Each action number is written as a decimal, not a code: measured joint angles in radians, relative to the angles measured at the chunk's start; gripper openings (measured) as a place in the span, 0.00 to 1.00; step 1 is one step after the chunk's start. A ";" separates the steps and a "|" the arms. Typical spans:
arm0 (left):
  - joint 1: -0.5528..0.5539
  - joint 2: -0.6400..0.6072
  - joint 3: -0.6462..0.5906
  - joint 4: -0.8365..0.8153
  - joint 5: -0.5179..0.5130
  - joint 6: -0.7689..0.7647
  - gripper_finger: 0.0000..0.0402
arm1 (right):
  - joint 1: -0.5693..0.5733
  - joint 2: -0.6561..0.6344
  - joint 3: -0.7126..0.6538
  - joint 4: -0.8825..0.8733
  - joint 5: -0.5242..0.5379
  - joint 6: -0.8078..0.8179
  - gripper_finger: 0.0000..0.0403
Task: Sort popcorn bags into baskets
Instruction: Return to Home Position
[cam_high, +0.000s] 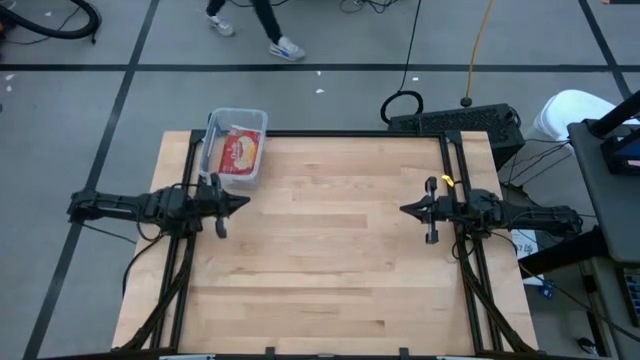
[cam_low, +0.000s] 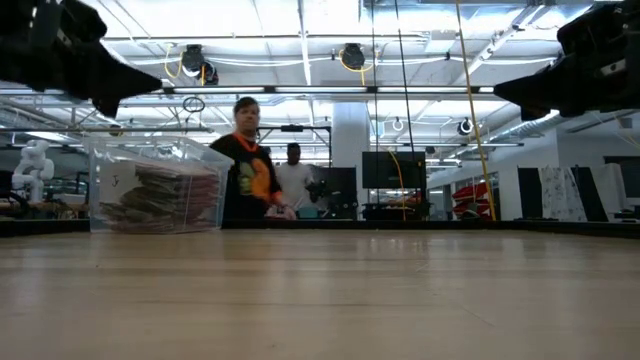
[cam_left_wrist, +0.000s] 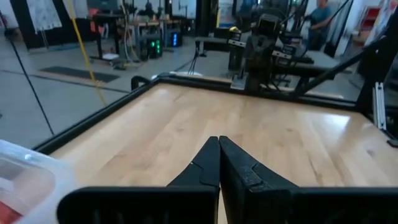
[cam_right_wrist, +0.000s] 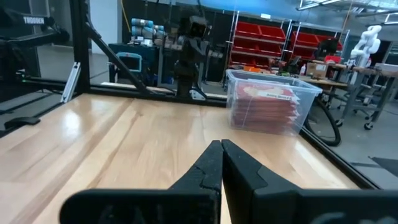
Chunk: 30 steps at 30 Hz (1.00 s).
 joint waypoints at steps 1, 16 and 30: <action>0.000 -0.010 -0.027 0.032 0.000 0.001 0.00 | 0.000 0.000 0.000 0.010 0.000 0.000 0.00; 0.041 -0.139 -0.118 0.161 0.100 0.176 0.00 | 0.000 0.000 -0.001 0.086 0.003 0.000 0.00; 0.179 -0.158 -0.118 0.058 0.359 0.129 0.00 | 0.000 0.000 0.000 0.089 0.000 0.000 0.00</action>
